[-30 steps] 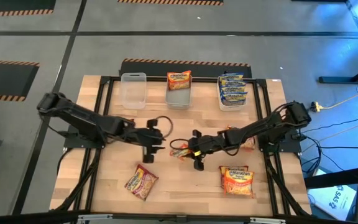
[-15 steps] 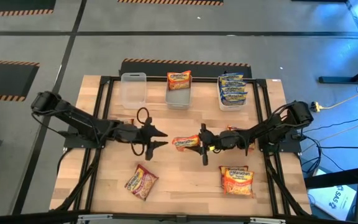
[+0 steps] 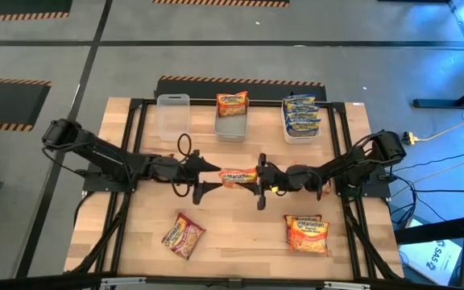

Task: Sort Maruchan noodles
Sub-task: Put the orange noodle pack into the gray bin

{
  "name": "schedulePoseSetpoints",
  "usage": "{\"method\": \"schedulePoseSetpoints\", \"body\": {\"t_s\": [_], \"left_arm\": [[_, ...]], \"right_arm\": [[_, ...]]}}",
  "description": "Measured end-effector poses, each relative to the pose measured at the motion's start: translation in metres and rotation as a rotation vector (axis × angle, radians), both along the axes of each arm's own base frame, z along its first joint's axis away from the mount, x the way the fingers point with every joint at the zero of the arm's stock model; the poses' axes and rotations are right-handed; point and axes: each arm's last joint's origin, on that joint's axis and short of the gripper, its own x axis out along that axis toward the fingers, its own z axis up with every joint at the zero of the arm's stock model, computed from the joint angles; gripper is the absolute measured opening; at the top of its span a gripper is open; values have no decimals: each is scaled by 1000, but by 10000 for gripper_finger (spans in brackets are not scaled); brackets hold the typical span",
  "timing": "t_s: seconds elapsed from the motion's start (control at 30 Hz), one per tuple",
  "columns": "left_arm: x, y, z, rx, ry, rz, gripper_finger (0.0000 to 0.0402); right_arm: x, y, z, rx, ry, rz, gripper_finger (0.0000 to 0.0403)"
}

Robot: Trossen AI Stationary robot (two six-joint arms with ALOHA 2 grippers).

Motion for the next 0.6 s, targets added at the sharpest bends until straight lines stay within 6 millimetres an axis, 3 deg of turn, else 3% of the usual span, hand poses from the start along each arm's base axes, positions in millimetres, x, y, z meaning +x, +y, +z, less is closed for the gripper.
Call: {"method": "schedulePoseSetpoints", "body": {"t_s": [0.2,0.6], "left_arm": [[13,-3,-6,-12,-74,-11,286],[18,-4,-7,24,-133,-21,283]], "right_arm": [[8,2,9,-28,-11,-3,94],[13,4,17,-22,-39,32,93]]}}
